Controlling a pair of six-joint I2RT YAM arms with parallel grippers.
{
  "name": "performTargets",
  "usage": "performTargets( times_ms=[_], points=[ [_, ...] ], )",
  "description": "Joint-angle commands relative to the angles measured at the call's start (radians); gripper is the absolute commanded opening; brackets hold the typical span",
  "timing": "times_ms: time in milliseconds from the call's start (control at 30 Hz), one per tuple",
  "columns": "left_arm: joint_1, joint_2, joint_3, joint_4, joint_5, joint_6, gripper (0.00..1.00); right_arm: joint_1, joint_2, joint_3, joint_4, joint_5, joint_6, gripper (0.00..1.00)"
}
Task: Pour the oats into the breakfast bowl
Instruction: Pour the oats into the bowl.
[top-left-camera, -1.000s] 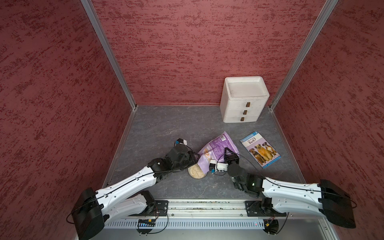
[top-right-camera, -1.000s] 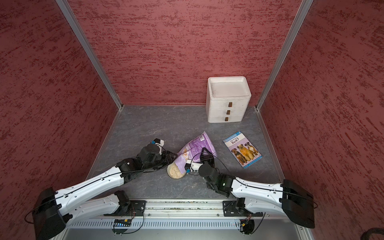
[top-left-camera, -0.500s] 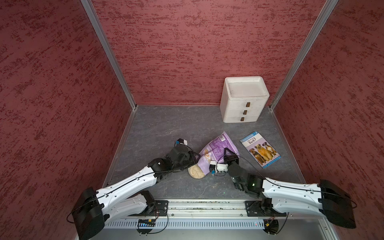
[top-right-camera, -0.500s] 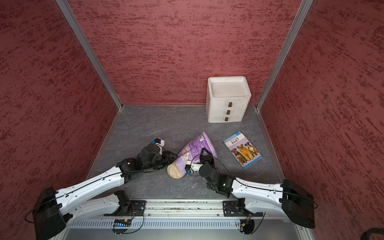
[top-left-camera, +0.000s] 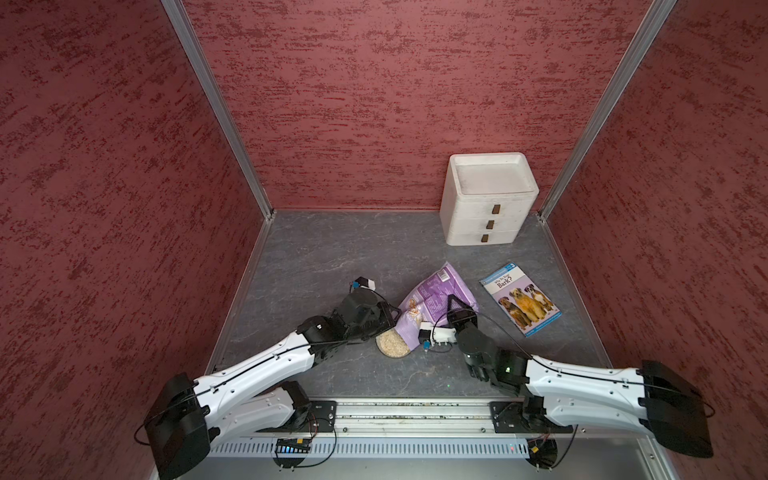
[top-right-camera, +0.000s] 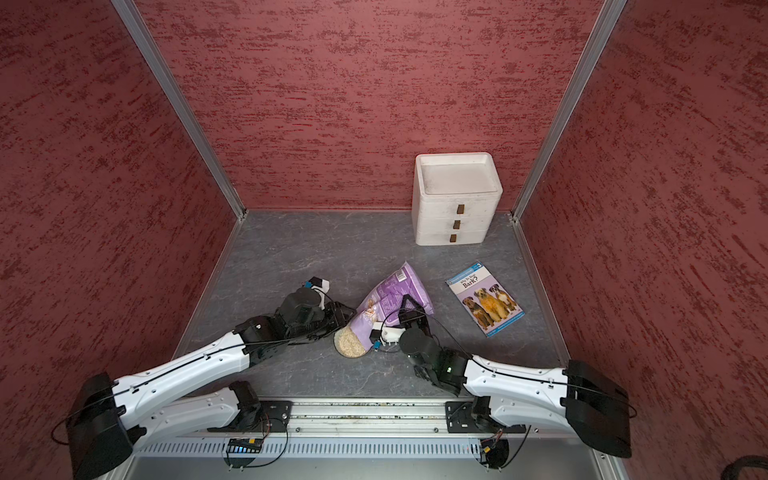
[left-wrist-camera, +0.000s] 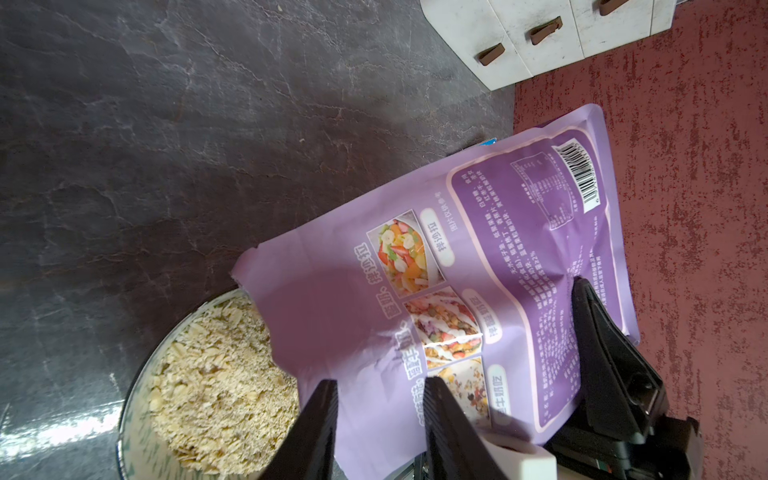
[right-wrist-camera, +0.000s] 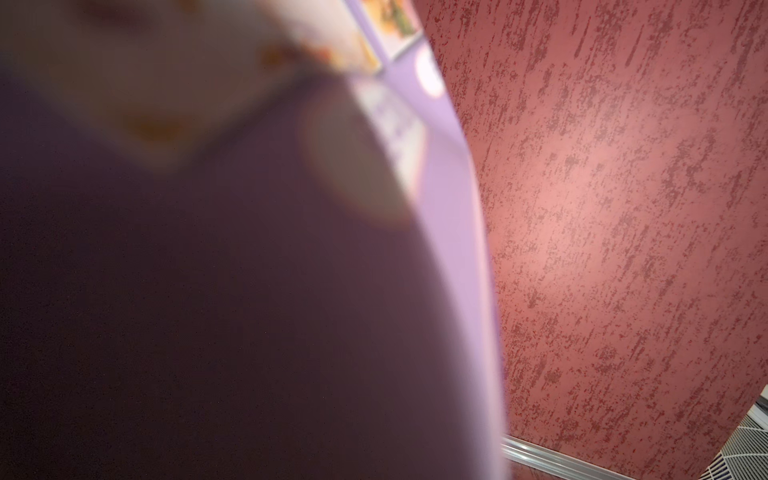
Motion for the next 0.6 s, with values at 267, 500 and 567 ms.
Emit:
performTargets(
  times_ms=[267, 500, 567],
  points=[
    [-0.008, 0.006, 0.000, 0.014, -0.002, 0.001, 0.37, -0.010, -0.040, 0.028, 0.201, 0.018, -0.033, 0.00],
    [-0.008, 0.006, 0.002, 0.008, -0.005, 0.002, 0.37, 0.003, -0.038, 0.035, 0.205, 0.029, -0.059, 0.00],
    [-0.008, 0.005, 0.001, 0.006, -0.007, 0.000, 0.38, 0.007, -0.035, 0.035, 0.203, 0.023, -0.058, 0.00]
  ],
)
